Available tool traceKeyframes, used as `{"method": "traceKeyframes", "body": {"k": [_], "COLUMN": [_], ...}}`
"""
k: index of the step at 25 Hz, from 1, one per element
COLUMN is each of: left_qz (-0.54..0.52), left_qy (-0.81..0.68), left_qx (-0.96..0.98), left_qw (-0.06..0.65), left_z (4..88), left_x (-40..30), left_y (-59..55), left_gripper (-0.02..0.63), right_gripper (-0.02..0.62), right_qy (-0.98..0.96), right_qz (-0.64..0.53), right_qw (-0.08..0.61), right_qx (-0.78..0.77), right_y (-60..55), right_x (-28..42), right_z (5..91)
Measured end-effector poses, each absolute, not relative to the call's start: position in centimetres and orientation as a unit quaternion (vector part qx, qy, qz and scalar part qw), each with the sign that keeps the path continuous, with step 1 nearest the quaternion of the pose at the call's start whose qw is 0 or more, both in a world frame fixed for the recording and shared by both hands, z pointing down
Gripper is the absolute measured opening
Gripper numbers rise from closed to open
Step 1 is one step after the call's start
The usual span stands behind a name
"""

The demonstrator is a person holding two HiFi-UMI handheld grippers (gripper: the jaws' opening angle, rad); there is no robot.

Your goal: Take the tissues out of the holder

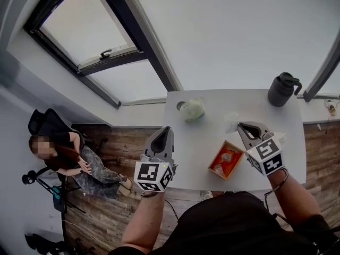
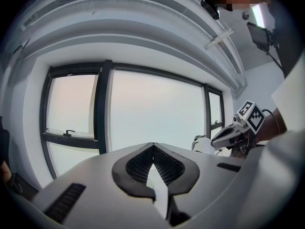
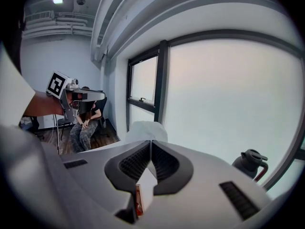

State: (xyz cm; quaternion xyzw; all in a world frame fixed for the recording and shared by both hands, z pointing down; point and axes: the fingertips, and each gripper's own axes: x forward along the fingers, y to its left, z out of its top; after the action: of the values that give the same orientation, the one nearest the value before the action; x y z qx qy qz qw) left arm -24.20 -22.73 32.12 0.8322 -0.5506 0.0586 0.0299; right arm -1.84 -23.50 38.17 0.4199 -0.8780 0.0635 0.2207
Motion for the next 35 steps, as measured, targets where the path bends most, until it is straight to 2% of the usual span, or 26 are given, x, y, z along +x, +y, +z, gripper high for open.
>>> {"method": "traceKeyframes", "body": {"k": [13, 35], "left_qz": [0.028, 0.034], "left_qy": [-0.537, -0.548], "left_qx": [0.843, 0.836], "left_qw": [0.023, 0.025], "left_z": [29.2, 29.8], "left_x": [-22.5, -23.2], "left_y": [-24.5, -24.6], "left_gripper": [0.005, 0.005], "right_gripper": [0.014, 0.012], "right_qy": [-0.873, -0.866], "right_qz": [0.004, 0.007], "right_qw": [0.163, 0.125], "right_qx": [0.459, 0.484], "right_y": [-25.4, -26.6], "right_x": [0.9, 1.5], "right_z": [32.5, 32.7]}}
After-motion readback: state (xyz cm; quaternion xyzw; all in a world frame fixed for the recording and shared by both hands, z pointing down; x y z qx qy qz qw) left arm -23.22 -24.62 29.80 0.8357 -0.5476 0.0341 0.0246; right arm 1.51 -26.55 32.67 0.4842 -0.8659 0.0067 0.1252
